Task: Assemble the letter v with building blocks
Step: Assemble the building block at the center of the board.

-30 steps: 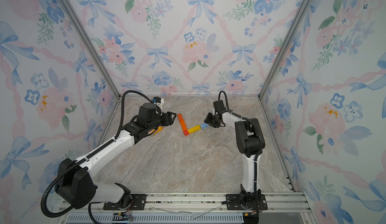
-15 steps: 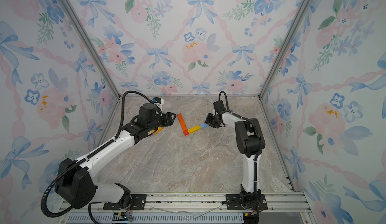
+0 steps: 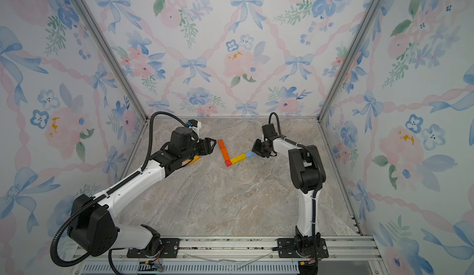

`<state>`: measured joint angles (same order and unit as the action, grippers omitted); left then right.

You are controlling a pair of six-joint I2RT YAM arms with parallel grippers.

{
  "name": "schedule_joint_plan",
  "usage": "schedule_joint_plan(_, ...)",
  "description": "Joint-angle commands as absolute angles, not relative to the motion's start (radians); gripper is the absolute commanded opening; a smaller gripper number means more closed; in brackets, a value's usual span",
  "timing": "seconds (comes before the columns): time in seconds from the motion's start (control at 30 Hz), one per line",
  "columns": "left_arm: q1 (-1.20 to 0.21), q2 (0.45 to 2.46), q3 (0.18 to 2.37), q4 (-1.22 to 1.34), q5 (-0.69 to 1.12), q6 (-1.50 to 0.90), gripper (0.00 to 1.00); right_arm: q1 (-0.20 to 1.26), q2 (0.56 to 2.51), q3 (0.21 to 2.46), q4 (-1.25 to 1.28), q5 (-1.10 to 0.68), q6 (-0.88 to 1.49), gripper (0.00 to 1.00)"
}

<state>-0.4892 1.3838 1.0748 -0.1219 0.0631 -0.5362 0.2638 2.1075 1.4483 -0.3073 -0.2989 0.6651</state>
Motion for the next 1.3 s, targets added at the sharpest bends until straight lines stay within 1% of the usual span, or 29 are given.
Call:
schedule_joint_plan(0.0,-0.484,1.370,1.058,-0.128,0.056,-0.544,0.66,0.276,2.083,1.422,-0.360,-0.275,0.673,0.31)
schedule_joint_plan(0.03,-0.484,1.370,1.058,-0.128,0.056,-0.544,0.66,0.275,2.082,1.422,-0.362,-0.273,0.673,0.31)
schedule_joint_plan(0.07,-0.483,1.370,1.058,-0.128,0.056,-0.544,0.66,0.275,2.080,1.422,-0.363,-0.271,0.673,0.34)
schedule_joint_plan(0.13,-0.484,1.370,1.058,-0.127,0.055,-0.545,0.66,0.272,2.074,1.422,-0.368,-0.262,0.673,0.44)
schedule_joint_plan(0.23,-0.483,1.369,1.057,-0.127,0.058,-0.544,0.66,0.263,2.054,1.411,-0.366,-0.253,0.678,0.54)
schedule_joint_plan(0.27,-0.483,1.370,1.056,-0.128,0.057,-0.544,0.66,0.258,2.044,1.402,-0.363,-0.250,0.680,0.57)
schedule_joint_plan(0.33,-0.483,1.370,1.054,-0.127,0.060,-0.544,0.65,0.251,2.016,1.377,-0.355,-0.242,0.684,0.60)
schedule_joint_plan(0.43,-0.484,1.370,1.047,-0.141,0.057,-0.548,0.53,0.240,1.961,1.316,-0.329,-0.235,0.696,0.61)
schedule_joint_plan(0.47,-0.485,1.375,1.046,-0.154,0.052,-0.553,0.48,0.239,1.939,1.288,-0.315,-0.232,0.702,0.61)
schedule_joint_plan(0.53,-0.483,1.384,1.042,-0.180,0.052,-0.556,0.37,0.239,1.902,1.238,-0.289,-0.229,0.715,0.56)
schedule_joint_plan(0.57,-0.483,1.391,1.038,-0.194,0.053,-0.562,0.31,0.242,1.884,1.210,-0.277,-0.227,0.721,0.51)
schedule_joint_plan(0.7,-0.482,1.429,1.015,-0.224,0.080,-0.596,0.11,0.273,1.840,1.135,-0.253,-0.218,0.738,0.24)
schedule_joint_plan(0.77,-0.483,1.454,1.003,-0.228,0.101,-0.624,0.04,0.291,1.835,1.118,-0.251,-0.214,0.745,0.14)
schedule_joint_plan(0.8,-0.480,1.470,1.000,-0.234,0.113,-0.634,0.03,0.299,1.835,1.112,-0.246,-0.213,0.748,0.08)
schedule_joint_plan(0.87,-0.481,1.501,0.997,-0.238,0.141,-0.648,0.00,0.312,1.840,1.106,-0.233,-0.211,0.757,0.01)
schedule_joint_plan(0.9,-0.481,1.516,0.994,-0.239,0.152,-0.656,0.00,0.317,1.845,1.106,-0.227,-0.212,0.761,0.00)
schedule_joint_plan(1.27,-0.482,1.578,0.970,-0.239,0.155,-0.686,0.00,0.333,1.944,1.163,-0.192,-0.213,0.781,0.00)
